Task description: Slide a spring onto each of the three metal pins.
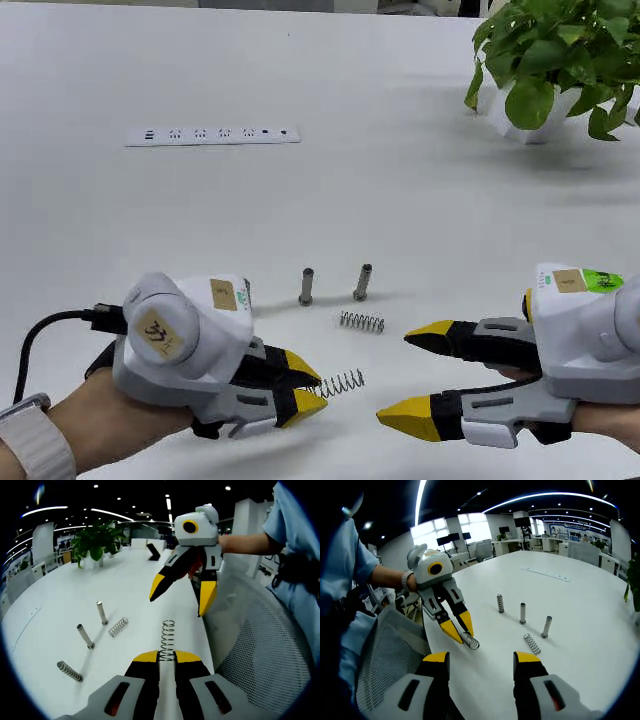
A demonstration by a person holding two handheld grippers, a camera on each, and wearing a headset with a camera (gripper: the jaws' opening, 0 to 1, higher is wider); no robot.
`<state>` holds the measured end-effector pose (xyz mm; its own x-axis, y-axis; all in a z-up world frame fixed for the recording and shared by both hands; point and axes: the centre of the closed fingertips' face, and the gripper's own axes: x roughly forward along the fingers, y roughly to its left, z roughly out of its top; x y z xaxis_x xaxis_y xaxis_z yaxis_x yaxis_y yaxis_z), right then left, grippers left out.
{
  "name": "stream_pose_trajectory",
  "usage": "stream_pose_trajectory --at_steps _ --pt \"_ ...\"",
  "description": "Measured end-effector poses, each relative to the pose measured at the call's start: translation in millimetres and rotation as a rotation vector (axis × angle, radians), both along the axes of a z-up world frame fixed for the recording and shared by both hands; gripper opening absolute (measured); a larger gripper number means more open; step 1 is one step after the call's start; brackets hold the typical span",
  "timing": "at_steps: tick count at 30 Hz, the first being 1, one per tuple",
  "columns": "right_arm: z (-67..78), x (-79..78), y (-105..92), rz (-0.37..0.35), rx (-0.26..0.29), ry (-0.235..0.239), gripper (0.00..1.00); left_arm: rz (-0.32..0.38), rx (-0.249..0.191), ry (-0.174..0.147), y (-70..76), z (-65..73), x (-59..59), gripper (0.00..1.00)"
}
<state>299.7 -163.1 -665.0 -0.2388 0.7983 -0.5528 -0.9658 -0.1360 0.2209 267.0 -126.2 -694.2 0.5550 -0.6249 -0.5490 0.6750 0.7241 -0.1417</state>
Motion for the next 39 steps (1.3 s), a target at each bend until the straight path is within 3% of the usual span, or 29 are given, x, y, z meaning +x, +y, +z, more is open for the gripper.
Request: stream_pose_trajectory --at_steps 7,12,17,30,35,39 --pt "-3.7 -13.7 5.0 0.106 -0.021 -0.013 0.34 -0.017 -0.024 0.001 -3.7 -1.1 -3.9 0.1" --pt "-5.7 -18.6 10.0 0.126 -0.032 0.008 0.27 -0.034 -0.031 -0.003 -4.4 -1.0 -3.7 0.1" --pt "-6.5 -22.7 11.4 0.148 -0.046 0.043 0.2 -0.062 -0.035 -0.026 -5.4 1.7 -4.3 0.1" --pt "-3.2 -27.6 12.8 0.173 -0.056 0.06 0.11 -0.087 -0.037 -0.034 -14.5 8.3 -8.6 0.09" --pt "2.2 -28.4 12.8 0.187 -0.059 0.045 0.11 -0.084 -0.045 -0.03 -17.6 10.5 -8.0 0.09" --pt "7.7 -29.3 13.9 0.21 -0.063 0.002 0.11 -0.082 -0.049 -0.026 -20.1 10.7 -6.7 0.09"
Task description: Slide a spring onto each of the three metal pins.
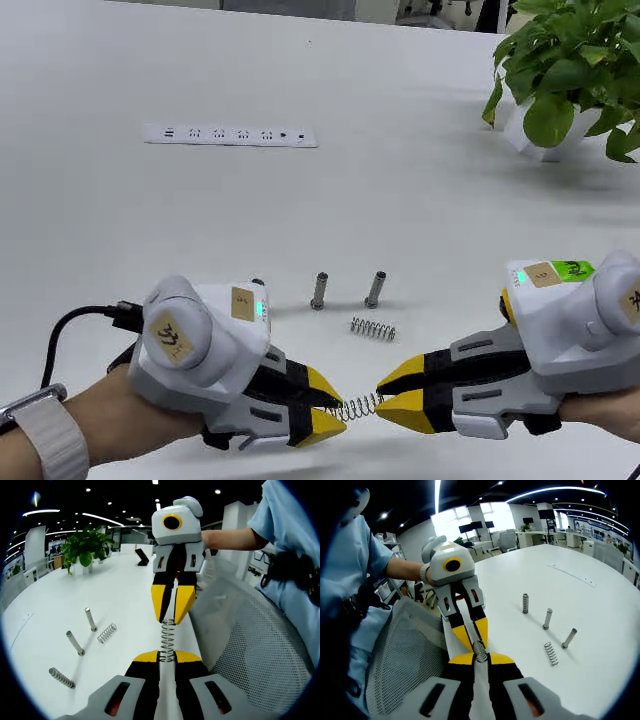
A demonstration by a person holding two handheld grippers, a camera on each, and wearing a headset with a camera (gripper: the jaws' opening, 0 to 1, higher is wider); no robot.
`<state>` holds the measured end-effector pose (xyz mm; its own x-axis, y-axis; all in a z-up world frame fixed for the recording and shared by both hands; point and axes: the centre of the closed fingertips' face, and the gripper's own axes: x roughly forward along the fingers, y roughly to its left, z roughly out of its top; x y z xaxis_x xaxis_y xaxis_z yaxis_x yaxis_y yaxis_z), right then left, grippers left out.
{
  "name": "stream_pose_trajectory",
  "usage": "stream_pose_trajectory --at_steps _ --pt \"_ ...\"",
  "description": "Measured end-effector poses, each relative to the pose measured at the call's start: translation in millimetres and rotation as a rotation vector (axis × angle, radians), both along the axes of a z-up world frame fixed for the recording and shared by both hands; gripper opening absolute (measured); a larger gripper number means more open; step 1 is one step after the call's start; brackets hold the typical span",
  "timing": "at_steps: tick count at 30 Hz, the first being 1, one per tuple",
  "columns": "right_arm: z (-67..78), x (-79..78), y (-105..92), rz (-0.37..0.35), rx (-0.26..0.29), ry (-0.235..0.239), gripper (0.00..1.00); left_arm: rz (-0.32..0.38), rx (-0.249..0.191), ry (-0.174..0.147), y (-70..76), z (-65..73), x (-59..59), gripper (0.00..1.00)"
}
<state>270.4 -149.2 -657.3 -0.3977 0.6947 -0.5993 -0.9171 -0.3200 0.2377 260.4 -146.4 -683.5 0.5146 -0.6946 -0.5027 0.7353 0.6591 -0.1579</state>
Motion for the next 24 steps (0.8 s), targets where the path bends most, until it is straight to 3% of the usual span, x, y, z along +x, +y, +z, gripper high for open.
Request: stream_pose_trajectory --at_steps 10,21,24 --pt "6.9 -5.3 5.8 0.052 -0.003 -0.087 0.11 0.006 -0.003 0.019 1.1 -5.7 0.8 0.09" --pt "4.3 -6.5 3.9 0.107 -0.019 -0.142 0.11 0.022 -0.023 0.024 -0.7 -10.0 2.2 0.09" --pt "3.4 -11.4 2.3 0.146 -0.04 -0.154 0.23 0.027 -0.045 0.021 -3.0 -7.8 2.1 0.09"
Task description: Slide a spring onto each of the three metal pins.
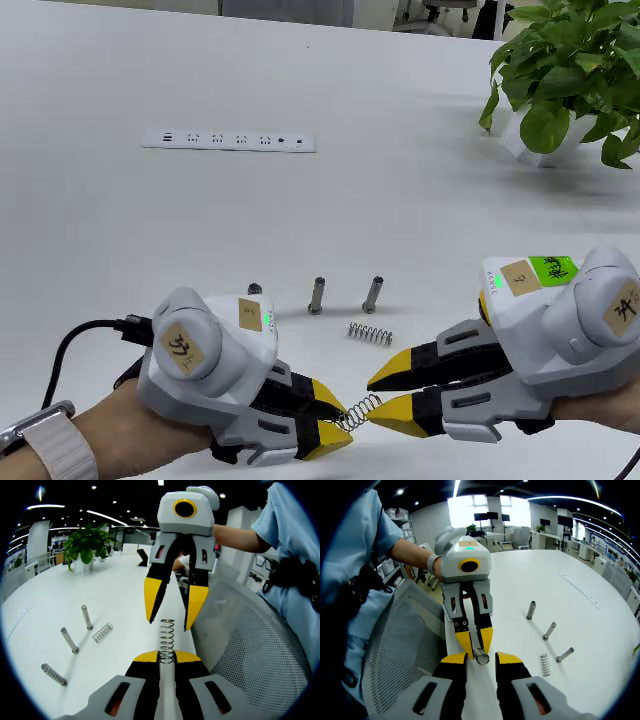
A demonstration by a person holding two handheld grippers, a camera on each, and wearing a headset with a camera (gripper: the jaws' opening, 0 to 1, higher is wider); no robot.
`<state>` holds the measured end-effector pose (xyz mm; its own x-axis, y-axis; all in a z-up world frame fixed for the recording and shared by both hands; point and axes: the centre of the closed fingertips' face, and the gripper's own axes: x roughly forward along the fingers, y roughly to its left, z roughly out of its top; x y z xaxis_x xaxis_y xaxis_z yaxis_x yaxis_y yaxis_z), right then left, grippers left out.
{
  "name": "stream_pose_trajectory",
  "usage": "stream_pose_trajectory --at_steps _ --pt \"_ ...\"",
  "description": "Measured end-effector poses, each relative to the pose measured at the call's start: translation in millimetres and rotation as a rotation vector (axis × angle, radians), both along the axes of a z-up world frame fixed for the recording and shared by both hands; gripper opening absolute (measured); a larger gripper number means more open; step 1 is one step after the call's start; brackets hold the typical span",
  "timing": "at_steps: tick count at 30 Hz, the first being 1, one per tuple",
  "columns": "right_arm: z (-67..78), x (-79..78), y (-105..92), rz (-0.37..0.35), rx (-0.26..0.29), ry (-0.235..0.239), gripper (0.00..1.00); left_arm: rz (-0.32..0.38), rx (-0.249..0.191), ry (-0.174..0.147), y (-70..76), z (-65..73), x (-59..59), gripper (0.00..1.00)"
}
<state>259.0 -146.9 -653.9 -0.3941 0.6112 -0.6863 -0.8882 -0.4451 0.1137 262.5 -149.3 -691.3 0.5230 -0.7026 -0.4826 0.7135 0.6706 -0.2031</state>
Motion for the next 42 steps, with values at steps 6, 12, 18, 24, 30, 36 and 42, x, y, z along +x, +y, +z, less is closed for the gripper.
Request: stream_pose_trajectory --at_steps 6,12,18,24,30,36,42 --pt "-12.6 -6.0 -0.9 0.073 -0.07 -0.001 0.2 -0.021 0.014 -0.012 -8.7 -1.4 -2.8 0.09" --pt "-21.6 -12.0 -0.9 0.112 -0.12 0.017 0.15 -0.023 0.0 -0.028 -11.7 1.1 -1.7 0.09" --pt "-19.7 -13.1 -0.1 0.129 -0.133 0.019 0.13 -0.014 -0.008 -0.041 -14.0 2.3 -1.1 0.09" --pt "-17.8 -11.6 -0.2 0.131 -0.155 0.021 0.13 -0.001 -0.02 -0.052 -11.7 5.8 -0.2 0.09" --pt "-16.9 -10.6 -0.6 0.13 -0.167 0.024 0.13 0.008 -0.025 -0.064 -9.8 8.1 2.4 0.09" --pt "-15.5 -9.8 -1.7 0.124 -0.18 0.041 0.14 0.01 -0.033 -0.072 -11.8 10.3 3.4 0.09" --pt "-16.7 -8.5 -4.0 0.129 -0.19 0.038 0.13 0.011 -0.033 -0.075 -13.4 11.2 3.9 0.09"
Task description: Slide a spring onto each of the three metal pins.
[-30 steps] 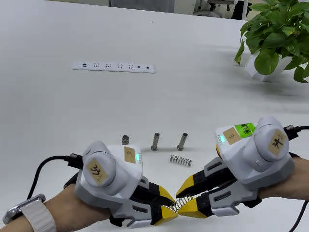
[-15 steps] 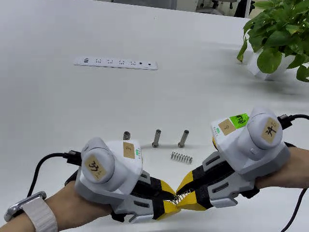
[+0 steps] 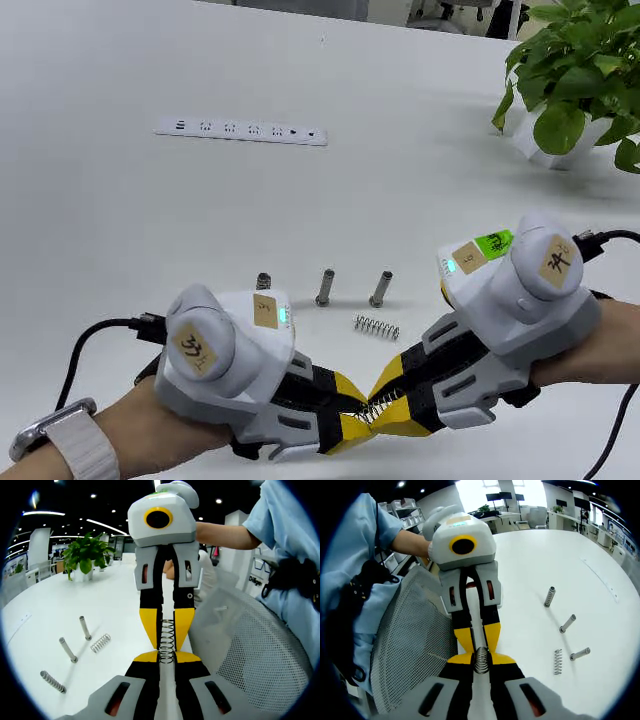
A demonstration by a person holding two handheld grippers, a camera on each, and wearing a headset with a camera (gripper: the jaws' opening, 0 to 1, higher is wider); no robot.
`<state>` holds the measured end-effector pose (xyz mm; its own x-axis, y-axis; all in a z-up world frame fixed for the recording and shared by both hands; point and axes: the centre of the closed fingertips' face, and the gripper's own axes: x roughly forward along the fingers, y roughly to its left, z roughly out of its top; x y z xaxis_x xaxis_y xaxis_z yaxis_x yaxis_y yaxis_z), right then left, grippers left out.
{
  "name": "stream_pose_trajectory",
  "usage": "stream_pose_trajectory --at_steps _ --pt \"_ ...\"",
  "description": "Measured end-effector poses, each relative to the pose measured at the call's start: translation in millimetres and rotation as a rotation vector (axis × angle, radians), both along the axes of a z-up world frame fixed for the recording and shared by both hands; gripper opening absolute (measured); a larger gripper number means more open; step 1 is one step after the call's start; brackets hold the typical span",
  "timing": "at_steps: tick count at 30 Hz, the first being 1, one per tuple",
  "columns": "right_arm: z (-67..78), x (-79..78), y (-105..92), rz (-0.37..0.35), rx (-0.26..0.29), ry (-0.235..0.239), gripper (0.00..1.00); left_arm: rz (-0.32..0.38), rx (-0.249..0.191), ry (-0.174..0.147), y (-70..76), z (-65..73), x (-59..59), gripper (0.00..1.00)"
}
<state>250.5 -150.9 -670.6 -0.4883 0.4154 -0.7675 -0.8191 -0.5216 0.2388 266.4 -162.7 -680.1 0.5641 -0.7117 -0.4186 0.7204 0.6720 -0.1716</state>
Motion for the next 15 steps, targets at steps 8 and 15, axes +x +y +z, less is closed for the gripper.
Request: stream_pose_trajectory --at_steps 8,15 --pt "-1.1 2.3 1.1 -0.012 -0.018 0.001 0.12 0.019 -0.012 0.012 -0.1 -0.5 0.4 0.09" --pt "1.8 2.2 6.2 -0.001 -0.021 0.0 0.12 0.054 -0.024 0.005 5.3 1.9 1.0 0.1"
